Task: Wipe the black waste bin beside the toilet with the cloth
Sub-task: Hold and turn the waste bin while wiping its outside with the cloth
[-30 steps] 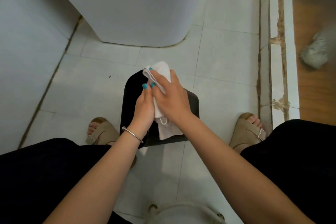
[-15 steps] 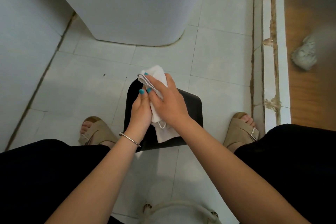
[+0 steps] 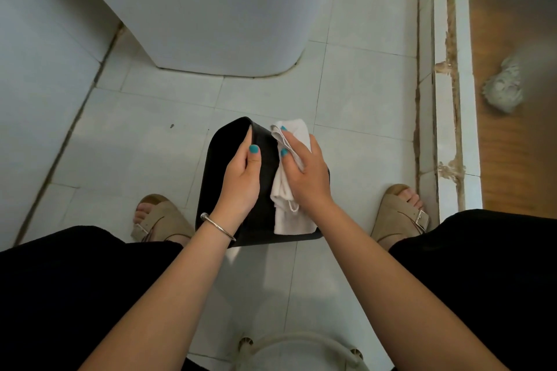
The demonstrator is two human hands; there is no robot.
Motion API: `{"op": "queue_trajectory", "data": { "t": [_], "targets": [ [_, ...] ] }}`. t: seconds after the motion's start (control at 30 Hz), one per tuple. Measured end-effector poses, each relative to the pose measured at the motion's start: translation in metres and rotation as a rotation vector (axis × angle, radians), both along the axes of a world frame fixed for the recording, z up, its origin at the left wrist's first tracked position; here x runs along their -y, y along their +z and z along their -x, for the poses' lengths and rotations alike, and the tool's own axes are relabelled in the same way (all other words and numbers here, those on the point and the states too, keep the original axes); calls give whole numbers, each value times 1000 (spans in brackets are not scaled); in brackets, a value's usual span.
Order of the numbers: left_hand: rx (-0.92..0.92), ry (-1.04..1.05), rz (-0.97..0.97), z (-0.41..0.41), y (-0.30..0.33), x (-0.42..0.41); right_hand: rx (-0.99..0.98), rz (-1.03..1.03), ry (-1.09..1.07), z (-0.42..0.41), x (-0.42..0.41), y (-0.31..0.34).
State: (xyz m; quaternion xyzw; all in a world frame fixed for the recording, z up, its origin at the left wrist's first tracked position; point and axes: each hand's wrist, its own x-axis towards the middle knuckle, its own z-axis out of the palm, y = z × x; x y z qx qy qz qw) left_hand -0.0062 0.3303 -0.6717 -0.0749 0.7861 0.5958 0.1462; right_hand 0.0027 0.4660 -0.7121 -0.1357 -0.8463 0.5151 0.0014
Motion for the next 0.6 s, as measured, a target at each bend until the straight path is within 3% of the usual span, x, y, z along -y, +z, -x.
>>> {"op": "queue_trajectory", "data": {
  "t": [0.6],
  "targets": [
    [3, -46, 1, -3, 8, -15, 362, -45, -205, -14, -76, -62]
  ]
}}
